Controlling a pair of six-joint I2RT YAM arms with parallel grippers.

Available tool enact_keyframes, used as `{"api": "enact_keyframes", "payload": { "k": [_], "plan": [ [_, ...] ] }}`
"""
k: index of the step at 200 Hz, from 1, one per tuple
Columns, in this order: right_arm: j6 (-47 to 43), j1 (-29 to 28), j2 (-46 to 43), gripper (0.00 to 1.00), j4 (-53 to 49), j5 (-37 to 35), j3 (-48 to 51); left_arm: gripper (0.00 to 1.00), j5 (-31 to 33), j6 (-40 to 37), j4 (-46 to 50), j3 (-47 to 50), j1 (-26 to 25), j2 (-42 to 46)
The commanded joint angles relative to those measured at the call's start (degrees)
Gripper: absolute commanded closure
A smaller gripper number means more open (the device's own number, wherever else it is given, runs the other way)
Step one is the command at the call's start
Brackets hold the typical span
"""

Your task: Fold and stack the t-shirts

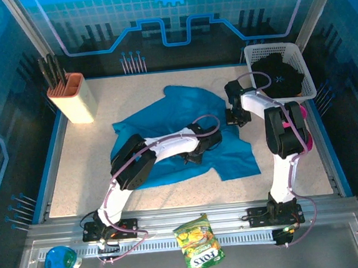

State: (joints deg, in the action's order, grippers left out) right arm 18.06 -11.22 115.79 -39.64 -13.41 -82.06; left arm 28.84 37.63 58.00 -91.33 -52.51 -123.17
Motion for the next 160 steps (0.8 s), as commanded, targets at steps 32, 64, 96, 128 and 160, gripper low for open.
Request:
{"api": "enact_keyframes", "payload": {
  "k": [32,64,96,128,160],
  "plan": [
    [-8.4,0.6,2.8,1.00,-1.9,-7.5,-8.8,0.16,-0.8,2.9,-2.1,16.8,0.3,2.7],
    [-12.3,0.5,4.4,0.86,-0.8,-8.3,-11.5,0.16,-0.3,1.2,-3.7,17.4,0.3,3.7],
    [-9.9,0.6,2.6,0.45,-2.4,-7.4,-10.8,0.09,-0.4,-1.6,-4.1,12.5,-0.2,4.8],
    [-5.2,0.2,-4.0,0.51,-3.7,-3.5,-5.2,0.01,1.3,-4.8,-2.5,4.9,-1.1,7.7],
    [-1.2,-2.1,-10.8,0.65,-2.9,-0.4,3.8,0.01,4.2,-6.6,-0.8,-1.8,-1.1,13.1]
  ]
}}
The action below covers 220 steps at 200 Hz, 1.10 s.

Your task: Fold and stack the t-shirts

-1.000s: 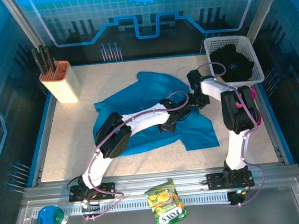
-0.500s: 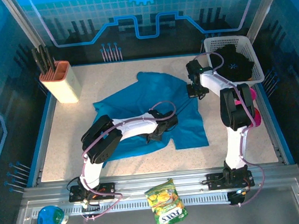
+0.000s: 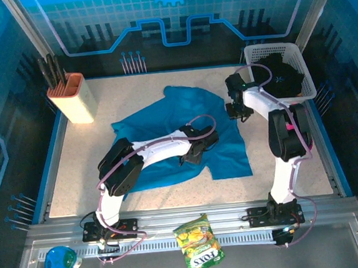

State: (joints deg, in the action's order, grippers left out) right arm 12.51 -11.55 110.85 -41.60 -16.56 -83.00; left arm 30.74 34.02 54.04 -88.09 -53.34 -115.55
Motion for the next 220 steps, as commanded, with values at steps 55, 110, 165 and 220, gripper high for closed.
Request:
{"api": "enact_keyframes", "payload": {
  "k": [55,110,165,220],
  "plan": [
    [9.5,-3.3,-10.6,0.73,1.4,5.6,14.0,0.01,4.8,-2.1,4.9,-4.6,0.9,15.0],
    [20.3,-2.2,-9.2,0.96,5.5,9.3,22.1,0.01,1.1,3.6,1.8,12.0,9.3,27.6],
    [27.8,0.6,-17.9,0.99,2.0,2.6,29.9,0.01,-4.8,4.7,-2.7,26.3,21.1,37.5],
    [29.7,4.6,-27.9,0.94,-1.7,-1.7,37.3,0.01,-10.4,1.9,-7.9,33.0,32.3,38.6]
  ]
}}
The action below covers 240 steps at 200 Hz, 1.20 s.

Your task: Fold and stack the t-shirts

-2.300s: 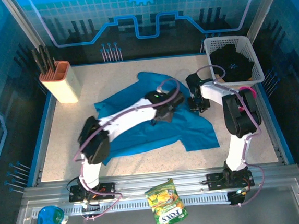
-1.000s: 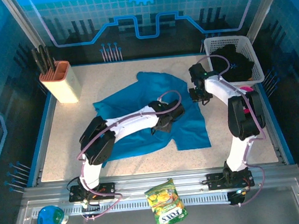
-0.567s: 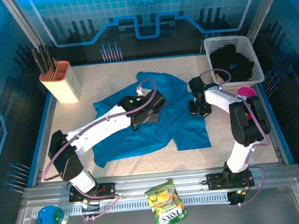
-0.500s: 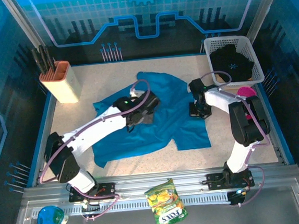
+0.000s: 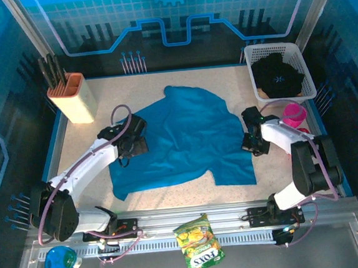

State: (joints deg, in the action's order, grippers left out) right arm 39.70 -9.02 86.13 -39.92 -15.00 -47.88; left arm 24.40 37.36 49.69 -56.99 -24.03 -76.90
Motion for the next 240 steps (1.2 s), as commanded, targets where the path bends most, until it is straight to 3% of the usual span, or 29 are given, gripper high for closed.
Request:
{"api": "enact_keyframes", "payload": {
  "k": [1,36,65,93,110,127,183,225,240],
  "plan": [
    [2.4,2.1,-3.3,0.93,-3.4,-3.3,2.2,0.01,-4.1,-1.5,-3.6,1.9,3.2,-0.1],
    [-1.3,2.1,-6.8,0.95,-3.8,-1.7,1.2,0.01,-4.5,-1.0,-5.0,1.7,6.7,-4.1],
    [-10.2,-3.5,-8.6,0.68,-1.3,3.5,-4.3,0.01,-4.8,0.6,-6.5,1.6,8.5,-3.7],
    [-16.8,-6.3,-0.1,0.38,-1.8,5.9,-13.7,0.01,-4.9,1.6,-5.9,0.9,8.7,-1.5],
    [-18.7,-6.5,7.6,0.31,-2.8,2.9,-20.0,0.01,-5.1,2.0,-4.9,1.0,8.7,0.6],
    [-20.0,-6.0,15.3,0.30,-3.4,-0.8,-26.2,0.01,-5.1,2.3,-3.6,1.2,8.8,3.0],
    [-21.3,-2.3,33.7,0.49,-9.1,-5.9,-39.8,0.01,-4.5,2.4,0.4,2.4,9.5,8.7],
    [-21.3,0.6,37.2,0.97,-11.0,-6.9,-40.1,0.01,-4.6,2.2,0.8,2.3,10.1,9.7],
    [-20.6,1.8,35.8,1.00,-10.9,-7.2,-38.0,0.01,-4.4,2.1,0.5,2.5,10.5,9.1]
  ]
}}
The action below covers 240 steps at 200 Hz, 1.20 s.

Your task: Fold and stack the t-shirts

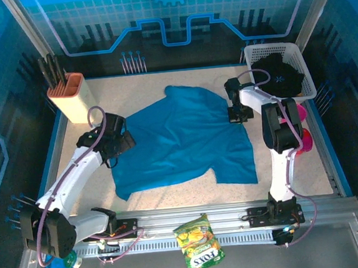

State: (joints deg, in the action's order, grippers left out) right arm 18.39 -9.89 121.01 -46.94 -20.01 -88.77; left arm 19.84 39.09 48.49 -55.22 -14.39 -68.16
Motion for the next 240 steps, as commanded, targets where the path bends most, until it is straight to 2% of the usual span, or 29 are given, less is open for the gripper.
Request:
{"api": "enact_keyframes", "payload": {
  "k": [1,34,74,109,129,171,240],
  "plan": [
    [0.7,2.7,0.8,1.00,-3.8,-2.2,3.0,0.01,0.1,0.4,1.6,0.8,0.8,0.3],
    [2.2,4.1,-3.1,1.00,-3.7,-4.2,8.0,0.01,-1.2,-0.4,-2.0,0.9,2.5,-3.4],
    [3.1,4.6,-5.8,1.00,-5.4,-8.4,10.7,0.04,-4.0,-2.4,-8.0,-2.9,6.9,-13.3],
    [2.1,4.2,-8.7,0.69,-6.6,-8.4,10.5,0.12,-7.7,-5.2,-12.7,-9.9,10.2,-24.3],
    [1.6,3.5,-11.4,0.59,-7.2,-7.8,10.6,0.15,-8.7,-5.8,-13.9,-14.1,10.7,-29.7],
    [0.8,1.3,-16.1,0.58,-8.1,-7.0,12.2,0.23,-10.7,-5.8,-15.0,-19.9,10.8,-37.6],
    [0.4,0.2,-21.4,0.60,-7.9,-5.2,16.8,0.36,-9.9,-7.4,-16.7,-23.6,10.9,-44.8]
  ]
}}
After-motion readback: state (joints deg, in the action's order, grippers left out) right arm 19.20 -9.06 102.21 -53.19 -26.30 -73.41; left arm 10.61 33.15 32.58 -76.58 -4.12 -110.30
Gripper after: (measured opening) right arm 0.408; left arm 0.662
